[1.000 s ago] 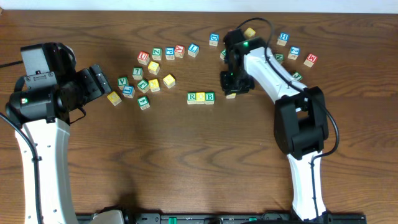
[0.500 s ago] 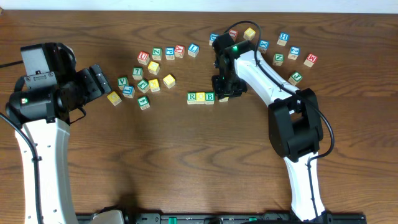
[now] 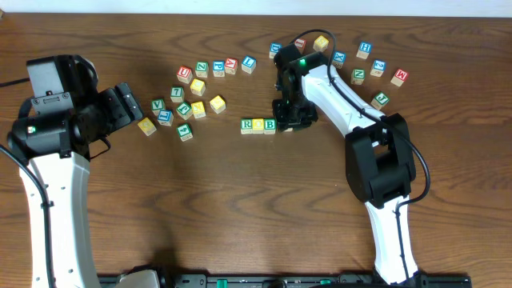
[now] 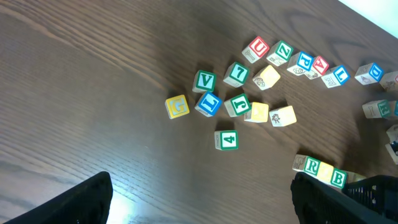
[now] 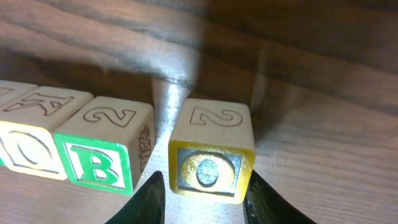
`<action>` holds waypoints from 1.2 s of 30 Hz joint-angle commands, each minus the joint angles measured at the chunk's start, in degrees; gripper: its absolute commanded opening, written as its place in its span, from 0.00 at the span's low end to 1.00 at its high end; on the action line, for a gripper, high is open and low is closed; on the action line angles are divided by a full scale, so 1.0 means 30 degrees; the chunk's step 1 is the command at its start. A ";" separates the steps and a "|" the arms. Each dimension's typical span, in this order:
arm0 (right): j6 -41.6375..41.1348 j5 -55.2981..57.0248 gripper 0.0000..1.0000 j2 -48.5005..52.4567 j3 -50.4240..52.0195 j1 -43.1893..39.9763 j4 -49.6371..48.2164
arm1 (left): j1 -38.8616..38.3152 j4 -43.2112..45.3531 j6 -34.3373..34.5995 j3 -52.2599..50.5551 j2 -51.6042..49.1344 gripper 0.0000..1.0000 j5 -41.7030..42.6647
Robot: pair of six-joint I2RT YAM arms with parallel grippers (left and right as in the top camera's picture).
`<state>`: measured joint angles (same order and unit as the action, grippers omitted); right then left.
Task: Spell out ROBOT
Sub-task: 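Open the right gripper, release the O block, and lift away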
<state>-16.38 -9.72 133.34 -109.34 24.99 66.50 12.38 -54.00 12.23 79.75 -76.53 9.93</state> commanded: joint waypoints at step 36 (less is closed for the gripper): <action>-0.0459 0.2929 0.12 -0.0619 -0.0124 0.0080 -0.2718 | 0.0066 -0.0051 0.0233 0.0117 -0.0189 0.90 -0.0182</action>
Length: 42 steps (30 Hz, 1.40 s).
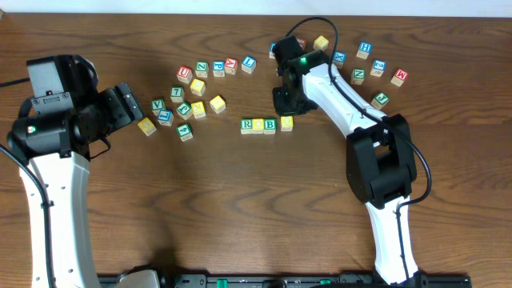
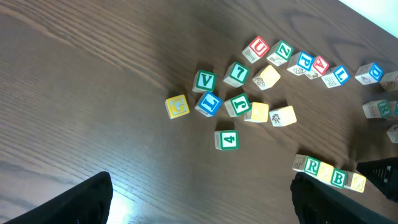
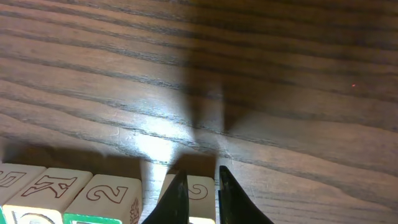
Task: Spell out ROBOT
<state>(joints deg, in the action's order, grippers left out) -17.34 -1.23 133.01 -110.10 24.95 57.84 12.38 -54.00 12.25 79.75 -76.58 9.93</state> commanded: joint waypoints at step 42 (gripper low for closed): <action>0.0372 -0.1712 0.01 -0.0503 -0.0612 -0.0962 0.4007 | 0.0066 -0.0051 0.0226 0.0117 -0.0175 0.91 -0.0182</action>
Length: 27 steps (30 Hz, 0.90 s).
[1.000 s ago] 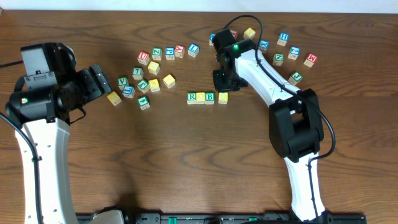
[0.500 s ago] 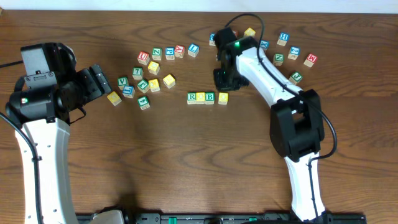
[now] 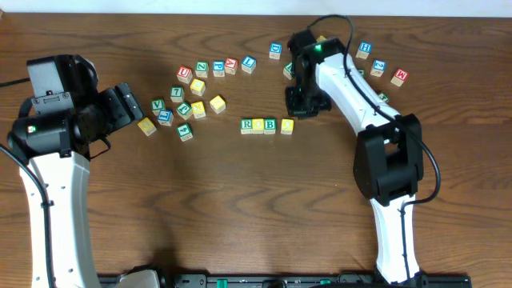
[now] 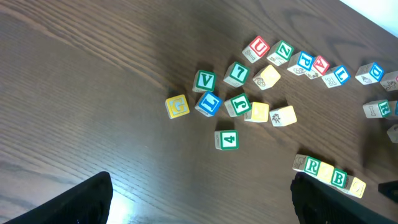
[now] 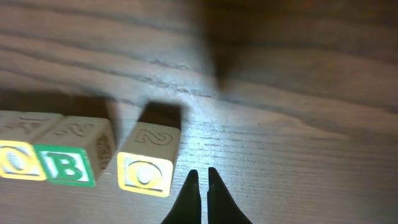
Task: Spell out ROBOT
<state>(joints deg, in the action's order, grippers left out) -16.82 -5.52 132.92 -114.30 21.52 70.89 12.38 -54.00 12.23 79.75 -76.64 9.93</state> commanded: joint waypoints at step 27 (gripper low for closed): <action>-0.0328 -0.0605 0.01 -0.0474 0.1523 0.1129 -0.1260 | 0.0066 -0.0051 0.0233 0.0117 -0.0153 0.90 -0.0182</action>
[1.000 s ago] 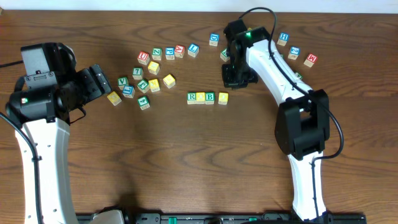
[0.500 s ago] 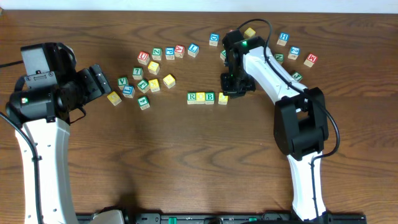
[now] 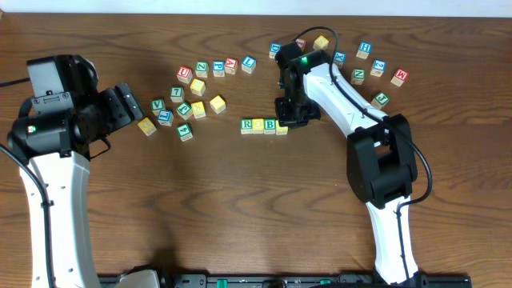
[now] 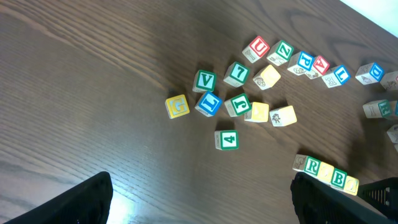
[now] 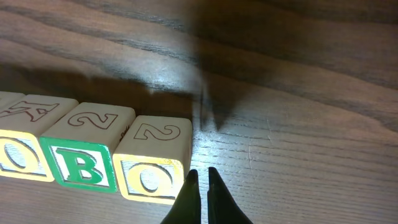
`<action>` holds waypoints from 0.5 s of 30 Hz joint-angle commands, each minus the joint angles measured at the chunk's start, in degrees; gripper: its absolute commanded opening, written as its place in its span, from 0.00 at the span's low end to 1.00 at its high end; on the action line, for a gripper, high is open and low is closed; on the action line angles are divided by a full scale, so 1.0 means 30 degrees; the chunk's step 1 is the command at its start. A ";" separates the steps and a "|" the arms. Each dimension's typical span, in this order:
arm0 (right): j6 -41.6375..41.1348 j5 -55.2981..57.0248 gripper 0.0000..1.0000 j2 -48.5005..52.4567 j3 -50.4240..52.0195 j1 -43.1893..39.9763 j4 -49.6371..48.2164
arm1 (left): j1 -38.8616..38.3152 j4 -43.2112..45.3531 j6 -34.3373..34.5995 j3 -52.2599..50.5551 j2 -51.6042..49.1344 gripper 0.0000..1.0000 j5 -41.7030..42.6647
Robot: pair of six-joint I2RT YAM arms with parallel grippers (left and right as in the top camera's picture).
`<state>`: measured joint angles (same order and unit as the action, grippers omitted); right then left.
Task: Spell out ROBOT
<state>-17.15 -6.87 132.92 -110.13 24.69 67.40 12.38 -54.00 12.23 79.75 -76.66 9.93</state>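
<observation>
On the brown table a row of letter blocks reads R (image 3: 246,125), O (image 3: 258,125), B (image 3: 270,125), O (image 3: 282,128). In the right wrist view the last yellow O block (image 5: 152,165) sits flush against the green B block (image 5: 84,155). My right gripper (image 5: 201,180) is shut and empty, its tips at that O block's right side; overhead shows the right gripper (image 3: 290,112) just behind the row's right end. My left gripper (image 3: 128,102) hangs open and empty at the far left, its left finger (image 4: 74,199) low in its own view.
Loose letter blocks lie in a cluster (image 3: 188,102) left of the row. A line of loose blocks (image 3: 218,67) runs behind it. More blocks (image 3: 370,66) are scattered at the back right, behind and beside my right arm.
The second O block stood a small gap to the right of B; now it sits flush against B. My shut right gripper has moved left, up to that block's right side.
My right gripper's fingers stood around the yellow O block just right of B. Then the gripper was shut behind the row with the O left on the table. Then it was shut to the block's right, and now the O touches B. The left arm stayed still.
</observation>
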 commanded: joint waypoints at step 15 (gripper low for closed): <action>-0.0408 -0.0321 0.01 -0.1537 -0.1013 0.0036 -0.0073 | 0.0066 -0.0051 0.0233 0.0117 -0.0146 0.90 -0.0182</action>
<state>-17.56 -7.42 132.68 -110.98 24.67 67.02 12.38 -54.00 12.25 79.75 -76.66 9.93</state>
